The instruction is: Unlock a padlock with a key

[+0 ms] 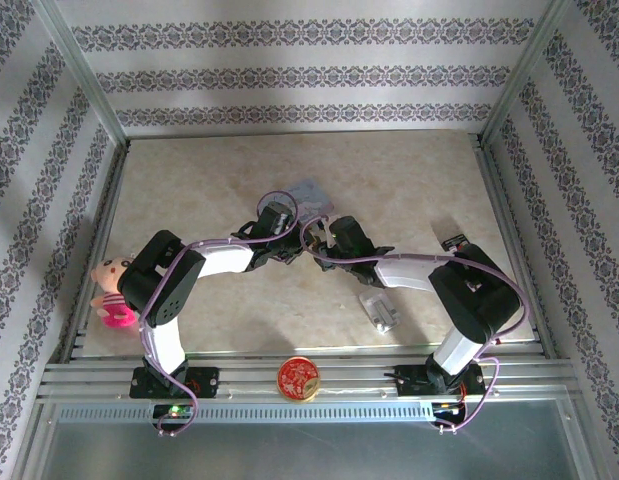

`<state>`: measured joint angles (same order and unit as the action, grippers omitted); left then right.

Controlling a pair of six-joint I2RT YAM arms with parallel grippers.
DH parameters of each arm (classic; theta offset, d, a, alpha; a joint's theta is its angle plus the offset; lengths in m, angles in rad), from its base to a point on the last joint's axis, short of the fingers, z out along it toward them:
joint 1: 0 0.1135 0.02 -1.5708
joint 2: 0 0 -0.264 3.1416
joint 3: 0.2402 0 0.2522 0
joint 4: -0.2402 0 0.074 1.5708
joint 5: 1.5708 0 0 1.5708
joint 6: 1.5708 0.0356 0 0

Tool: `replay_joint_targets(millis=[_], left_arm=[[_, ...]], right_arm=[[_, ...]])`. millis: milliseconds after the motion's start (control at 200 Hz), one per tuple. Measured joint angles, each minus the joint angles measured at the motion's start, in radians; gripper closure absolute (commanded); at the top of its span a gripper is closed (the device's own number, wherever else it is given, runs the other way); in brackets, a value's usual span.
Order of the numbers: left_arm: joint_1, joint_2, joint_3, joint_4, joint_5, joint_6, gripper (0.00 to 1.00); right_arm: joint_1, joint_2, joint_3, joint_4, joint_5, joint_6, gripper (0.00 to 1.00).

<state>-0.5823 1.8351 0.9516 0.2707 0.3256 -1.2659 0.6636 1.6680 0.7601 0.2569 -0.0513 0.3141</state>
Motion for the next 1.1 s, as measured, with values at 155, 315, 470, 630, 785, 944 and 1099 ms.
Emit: replay_joint_targets(millis=[155,315,470,630,785,944,1099], left_arm=[[0.000,0.000,0.000,0.000,0.008,0.000,1.00],[0.001,0.000,0.000,0.000,0.008,0.000,1.00],[0.002,0.000,0.001,-0.002,0.011,0.000,1.00],[0.002,0.000,0.001,-0.002,0.011,0.000,1.00],[0.002,0.000,0.001,-0.003,0.011,0.000,1.00],[0.002,0.000,0.001,-0.003,0.011,0.001,1.00],[0.002,0.000,0.001,-0.007,0.005,0.000,1.00]], right_arm=[[0.000,0.015,0.012,0.001,0.008,-0.004,0.75],[0.001,0.026,0.018,-0.001,0.018,-0.010,0.70],[0.014,0.029,0.028,-0.021,0.045,-0.032,0.73],[0.021,0.038,0.042,-0.045,0.067,-0.055,0.73],[0.022,0.044,0.050,-0.058,0.081,-0.070,0.83],[0.022,0.047,0.053,-0.058,0.081,-0.071,0.91],[-0.008,0.047,0.049,-0.040,0.023,-0.025,0.99]])
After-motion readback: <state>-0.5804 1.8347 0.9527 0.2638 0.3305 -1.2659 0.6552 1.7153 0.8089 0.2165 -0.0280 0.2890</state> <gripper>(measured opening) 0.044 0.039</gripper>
